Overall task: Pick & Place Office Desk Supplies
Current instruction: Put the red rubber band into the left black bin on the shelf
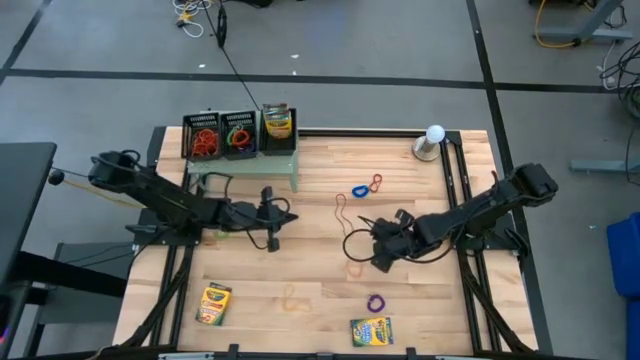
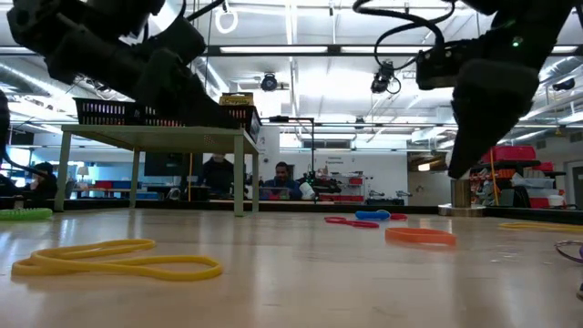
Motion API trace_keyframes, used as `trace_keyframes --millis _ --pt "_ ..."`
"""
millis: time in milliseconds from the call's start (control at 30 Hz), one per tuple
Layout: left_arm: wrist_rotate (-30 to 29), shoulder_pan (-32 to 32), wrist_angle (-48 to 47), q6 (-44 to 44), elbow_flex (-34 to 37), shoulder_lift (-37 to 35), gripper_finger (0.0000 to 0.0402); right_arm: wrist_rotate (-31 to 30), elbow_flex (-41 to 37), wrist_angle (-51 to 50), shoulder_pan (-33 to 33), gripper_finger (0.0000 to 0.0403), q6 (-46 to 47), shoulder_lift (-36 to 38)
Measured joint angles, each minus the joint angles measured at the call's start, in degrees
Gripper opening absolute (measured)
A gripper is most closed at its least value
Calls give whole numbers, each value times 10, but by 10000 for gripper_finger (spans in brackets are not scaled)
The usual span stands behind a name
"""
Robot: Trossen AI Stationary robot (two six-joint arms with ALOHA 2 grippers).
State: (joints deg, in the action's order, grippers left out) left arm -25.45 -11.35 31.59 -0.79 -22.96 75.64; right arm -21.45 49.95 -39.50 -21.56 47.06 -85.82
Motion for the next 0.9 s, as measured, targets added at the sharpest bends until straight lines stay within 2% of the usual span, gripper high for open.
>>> trace_keyframes --millis 167,300,467,567,900 --pt "26 0 69 -27 0 51 10 31 0 9 -8 171 30 0" --pt "47 0 99 -32 0 76 10 45 0 40 -16 184 46 0" --pt "50 -15 106 -29 0 91 10 38 1 145 -51 185 15 -20" --pt "46 -32 109 -30 0 99 10 31 13 156 -54 185 -22 -53" --pt "60 -56 111 48 0 117 10 -21 19 206 -1 156 -83 -118"
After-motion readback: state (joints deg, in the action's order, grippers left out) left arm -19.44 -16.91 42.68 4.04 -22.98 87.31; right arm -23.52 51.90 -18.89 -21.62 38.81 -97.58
